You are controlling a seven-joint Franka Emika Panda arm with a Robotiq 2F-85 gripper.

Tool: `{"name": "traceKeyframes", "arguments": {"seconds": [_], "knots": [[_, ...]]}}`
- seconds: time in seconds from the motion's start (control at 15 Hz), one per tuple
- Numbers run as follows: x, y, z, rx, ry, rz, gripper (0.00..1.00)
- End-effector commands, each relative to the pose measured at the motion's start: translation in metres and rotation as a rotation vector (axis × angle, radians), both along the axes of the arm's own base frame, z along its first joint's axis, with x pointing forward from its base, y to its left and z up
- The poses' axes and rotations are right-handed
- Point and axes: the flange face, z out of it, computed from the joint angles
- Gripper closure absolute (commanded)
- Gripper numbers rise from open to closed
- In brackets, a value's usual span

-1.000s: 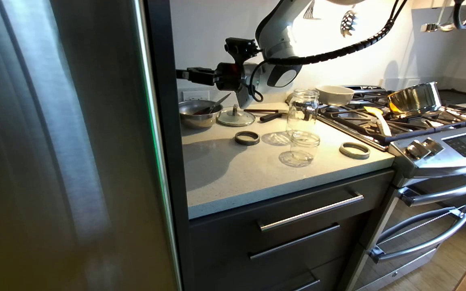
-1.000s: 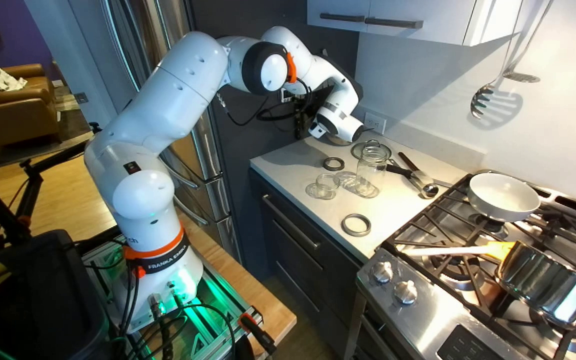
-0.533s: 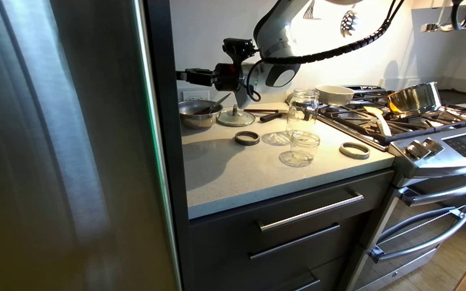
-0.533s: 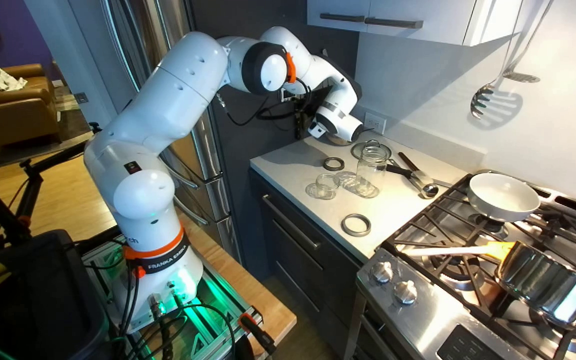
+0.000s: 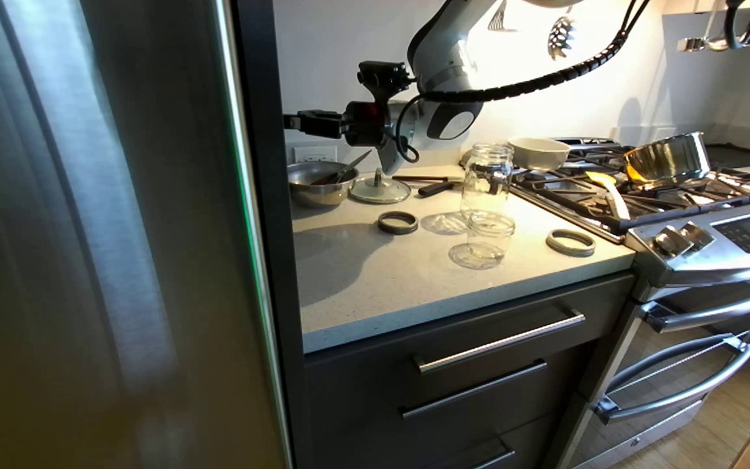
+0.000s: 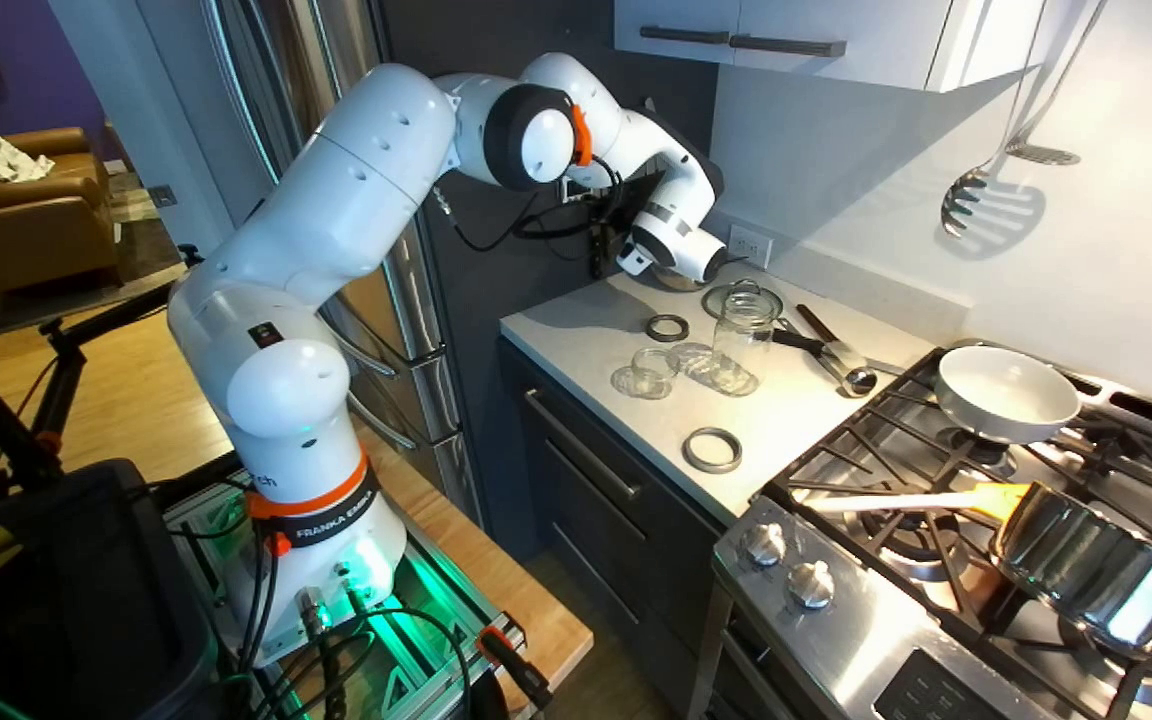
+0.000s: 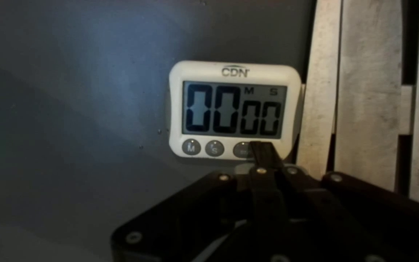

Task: Press a button on the remote controller on the magnetic wall rack on the left wall near the kitchen knives on the wall

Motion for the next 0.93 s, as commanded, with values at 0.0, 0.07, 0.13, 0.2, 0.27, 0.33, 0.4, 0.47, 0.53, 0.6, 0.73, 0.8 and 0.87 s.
{"name": "traceKeyframes", "arguments": {"seconds": [0.0, 0.07, 0.13, 0.2, 0.27, 0.33, 0.4, 0.47, 0.53, 0.6, 0.73, 0.8, 0.87], "knots": [[0.0048, 0.0053, -0.0025, -0.011, 0.016, 0.006, 1.00], [0.0046, 0.0060, -0.0028, -0.012, 0.017, 0.009, 1.00], [0.0045, 0.0065, -0.0030, -0.013, 0.018, 0.010, 1.00], [0.0045, 0.0068, -0.0030, -0.013, 0.018, 0.011, 1.00], [0.0045, 0.0072, -0.0029, -0.013, 0.018, 0.012, 1.00], [0.0045, 0.0077, -0.0029, -0.013, 0.019, 0.013, 1.00], [0.0045, 0.0077, -0.0030, -0.013, 0.020, 0.013, 1.00], [0.0042, 0.0062, -0.0029, -0.016, 0.018, 0.013, 1.00], [0.0040, 0.0047, -0.0026, -0.017, 0.015, 0.013, 1.00], [0.0038, 0.0031, -0.0020, -0.016, 0.013, 0.012, 1.00], [0.0028, 0.0019, -0.0011, -0.014, 0.010, 0.016, 1.00], [0.0024, 0.0018, -0.0012, -0.014, 0.009, 0.019, 1.00], [0.0022, 0.0018, -0.0013, -0.014, 0.009, 0.020, 1.00]]}}
